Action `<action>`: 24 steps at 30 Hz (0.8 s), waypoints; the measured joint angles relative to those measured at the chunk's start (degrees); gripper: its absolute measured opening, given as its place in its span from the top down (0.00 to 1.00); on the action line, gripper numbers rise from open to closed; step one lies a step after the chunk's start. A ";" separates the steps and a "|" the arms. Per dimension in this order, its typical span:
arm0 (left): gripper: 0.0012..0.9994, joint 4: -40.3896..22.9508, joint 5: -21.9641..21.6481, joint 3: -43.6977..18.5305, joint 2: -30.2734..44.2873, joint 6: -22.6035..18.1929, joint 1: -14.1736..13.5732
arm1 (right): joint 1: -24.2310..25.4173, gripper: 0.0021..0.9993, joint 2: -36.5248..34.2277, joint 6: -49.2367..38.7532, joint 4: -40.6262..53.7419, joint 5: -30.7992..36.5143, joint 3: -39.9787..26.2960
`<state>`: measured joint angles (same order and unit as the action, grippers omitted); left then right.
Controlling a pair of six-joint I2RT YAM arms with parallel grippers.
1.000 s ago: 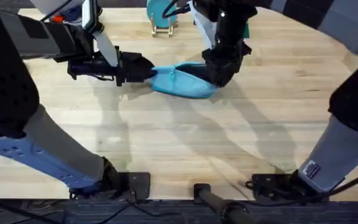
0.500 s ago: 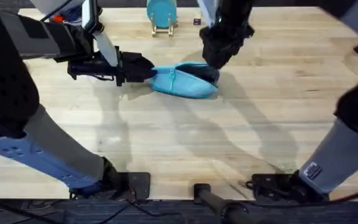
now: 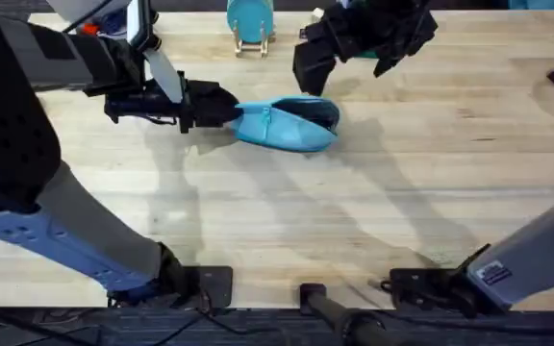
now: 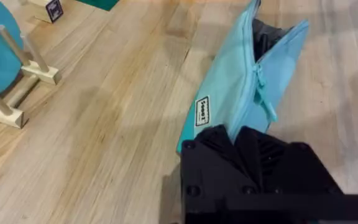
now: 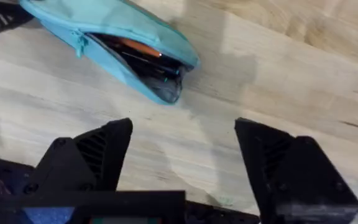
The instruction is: Unzip the bag, pick up the pens from the table one at a time and place them inside, then zip the bag closed.
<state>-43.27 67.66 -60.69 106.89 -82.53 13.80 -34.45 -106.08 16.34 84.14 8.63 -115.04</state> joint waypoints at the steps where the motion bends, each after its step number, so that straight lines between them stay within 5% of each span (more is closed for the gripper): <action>1: 0.96 0.00 0.00 0.00 0.00 -0.01 0.00 | -0.84 0.00 0.19 1.02 0.26 0.88 0.00; 12: 0.96 0.00 0.00 0.00 0.00 0.01 0.00 | -8.23 0.00 2.40 13.56 2.97 7.50 0.00; 24: 0.96 0.00 -0.02 0.00 0.00 -0.01 0.00 | -10.17 0.00 3.18 19.56 6.83 9.66 3.35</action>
<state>-43.27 67.64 -60.69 106.89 -82.54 13.80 -44.62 -102.90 35.90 90.97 18.28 -111.69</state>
